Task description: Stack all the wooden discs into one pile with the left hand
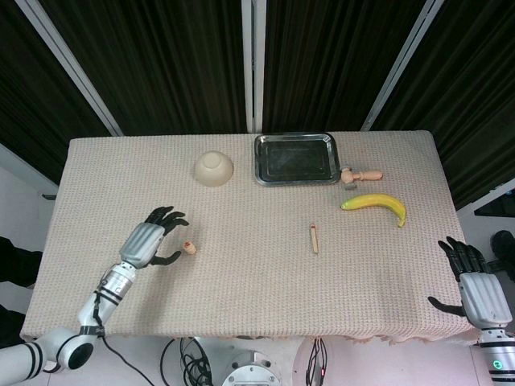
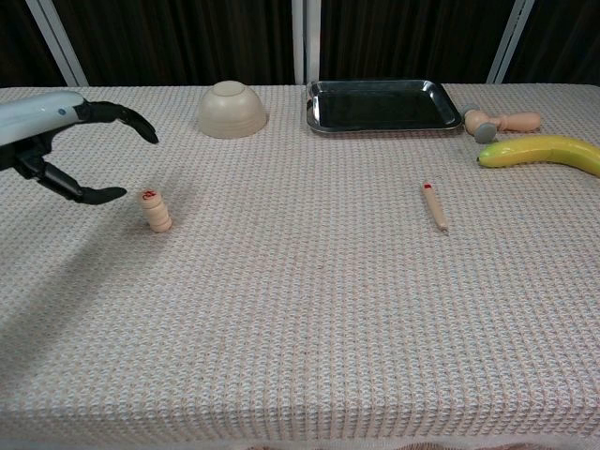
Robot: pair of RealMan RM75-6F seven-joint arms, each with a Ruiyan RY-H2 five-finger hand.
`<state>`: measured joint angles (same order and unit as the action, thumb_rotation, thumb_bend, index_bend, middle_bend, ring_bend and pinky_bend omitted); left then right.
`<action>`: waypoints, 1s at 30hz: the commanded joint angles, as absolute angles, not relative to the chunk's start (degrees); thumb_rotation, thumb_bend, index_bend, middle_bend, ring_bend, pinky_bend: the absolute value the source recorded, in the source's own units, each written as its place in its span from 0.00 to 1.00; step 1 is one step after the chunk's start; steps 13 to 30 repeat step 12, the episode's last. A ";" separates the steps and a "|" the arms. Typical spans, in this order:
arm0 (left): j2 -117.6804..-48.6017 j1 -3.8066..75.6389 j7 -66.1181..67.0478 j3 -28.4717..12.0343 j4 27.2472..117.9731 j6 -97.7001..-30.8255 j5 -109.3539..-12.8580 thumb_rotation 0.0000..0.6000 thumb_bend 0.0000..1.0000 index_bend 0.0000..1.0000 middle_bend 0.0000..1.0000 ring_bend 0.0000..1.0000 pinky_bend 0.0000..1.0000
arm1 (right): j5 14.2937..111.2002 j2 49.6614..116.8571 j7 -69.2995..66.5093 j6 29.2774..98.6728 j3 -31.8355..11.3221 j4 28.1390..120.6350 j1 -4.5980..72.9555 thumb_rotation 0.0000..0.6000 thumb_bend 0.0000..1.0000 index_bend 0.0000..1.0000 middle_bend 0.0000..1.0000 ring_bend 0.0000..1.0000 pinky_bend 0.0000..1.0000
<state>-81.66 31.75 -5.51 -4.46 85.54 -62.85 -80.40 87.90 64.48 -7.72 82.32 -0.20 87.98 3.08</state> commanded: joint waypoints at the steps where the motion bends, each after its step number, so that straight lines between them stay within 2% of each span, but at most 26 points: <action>1: -78.25 24.74 2.71 -2.31 84.58 -77.36 -86.59 1.00 0.20 0.18 0.10 0.00 0.00 | 88.18 64.54 -7.40 82.90 -0.11 88.03 2.80 1.00 0.00 0.00 0.00 0.00 0.00; 4: -75.55 20.64 8.04 -0.64 82.73 -81.87 -86.67 0.99 0.09 0.13 0.03 0.00 0.00 | 88.56 64.65 -6.55 84.23 -0.13 88.11 2.25 1.00 0.00 0.00 0.00 0.00 0.00; 7: -72.55 17.16 11.11 0.05 83.78 -83.81 -84.04 0.92 0.04 0.10 0.00 0.00 0.00 | 88.89 65.26 -4.23 85.98 -0.37 87.49 1.61 1.00 0.00 0.00 0.00 0.00 0.00; 12: -70.46 13.02 7.79 0.43 84.83 -86.44 -82.08 0.90 0.03 0.08 0.00 0.00 0.00 | 89.42 65.85 -1.04 87.71 -0.41 87.98 0.87 1.00 0.00 0.00 0.00 0.00 0.00; 30: -70.46 13.02 7.79 0.43 84.83 -86.44 -82.08 0.90 0.03 0.08 0.00 0.00 0.00 | 89.42 65.85 -1.04 87.71 -0.41 87.98 0.87 1.00 0.00 0.00 0.00 0.00 0.00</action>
